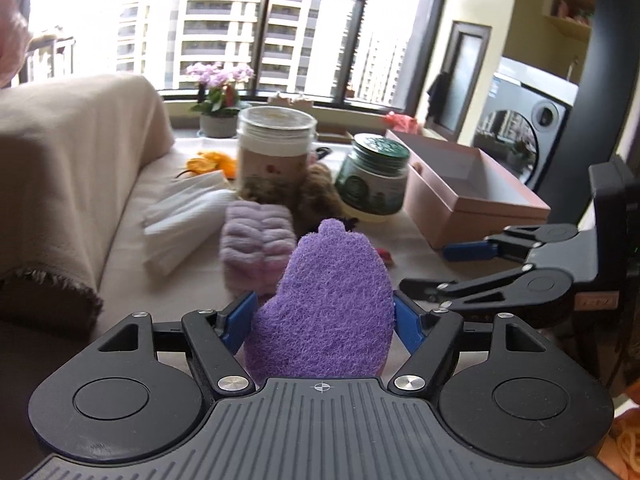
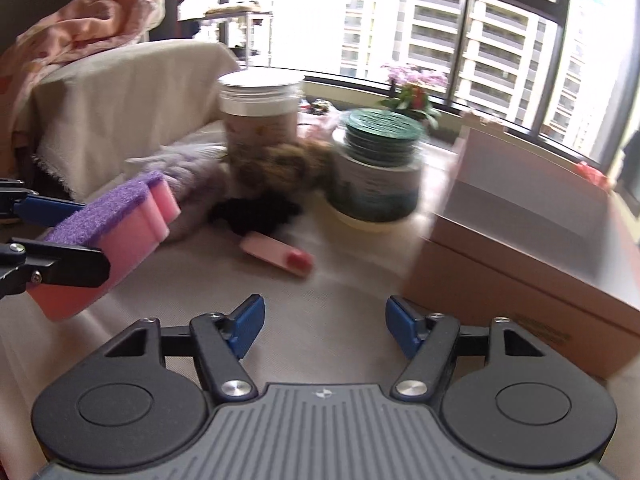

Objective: Organize soft objects
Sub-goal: 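Carry the sponge into the pink box and open the left gripper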

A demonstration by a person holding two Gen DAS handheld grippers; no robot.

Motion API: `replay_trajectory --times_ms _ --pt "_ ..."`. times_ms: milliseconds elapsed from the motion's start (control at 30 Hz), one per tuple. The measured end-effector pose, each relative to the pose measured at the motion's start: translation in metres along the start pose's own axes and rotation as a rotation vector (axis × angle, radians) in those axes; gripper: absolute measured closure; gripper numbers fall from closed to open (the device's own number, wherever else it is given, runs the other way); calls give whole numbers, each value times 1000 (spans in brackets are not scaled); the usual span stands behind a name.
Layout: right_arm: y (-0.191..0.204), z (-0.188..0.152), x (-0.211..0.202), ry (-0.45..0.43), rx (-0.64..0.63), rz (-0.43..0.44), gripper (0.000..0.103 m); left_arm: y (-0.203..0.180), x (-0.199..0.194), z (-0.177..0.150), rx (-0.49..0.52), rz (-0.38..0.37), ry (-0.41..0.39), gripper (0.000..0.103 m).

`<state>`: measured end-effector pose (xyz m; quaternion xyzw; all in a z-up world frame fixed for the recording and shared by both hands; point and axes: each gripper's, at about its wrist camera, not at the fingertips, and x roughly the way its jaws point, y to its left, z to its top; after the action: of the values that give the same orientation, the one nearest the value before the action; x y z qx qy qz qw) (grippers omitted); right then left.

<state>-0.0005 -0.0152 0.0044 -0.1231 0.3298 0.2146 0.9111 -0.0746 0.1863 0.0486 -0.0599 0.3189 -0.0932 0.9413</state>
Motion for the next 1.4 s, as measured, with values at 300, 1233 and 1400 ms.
replay_trajectory --times_ms 300,1233,1400 --pt "20 20 38 -25 -52 59 36 8 1 3 -41 4 -9 26" --pt "-106 -18 -153 -287 -2 -274 57 -152 17 99 201 -268 -2 25" --pt "-129 21 -133 -386 -34 -307 56 -159 80 188 51 -369 -52 25"
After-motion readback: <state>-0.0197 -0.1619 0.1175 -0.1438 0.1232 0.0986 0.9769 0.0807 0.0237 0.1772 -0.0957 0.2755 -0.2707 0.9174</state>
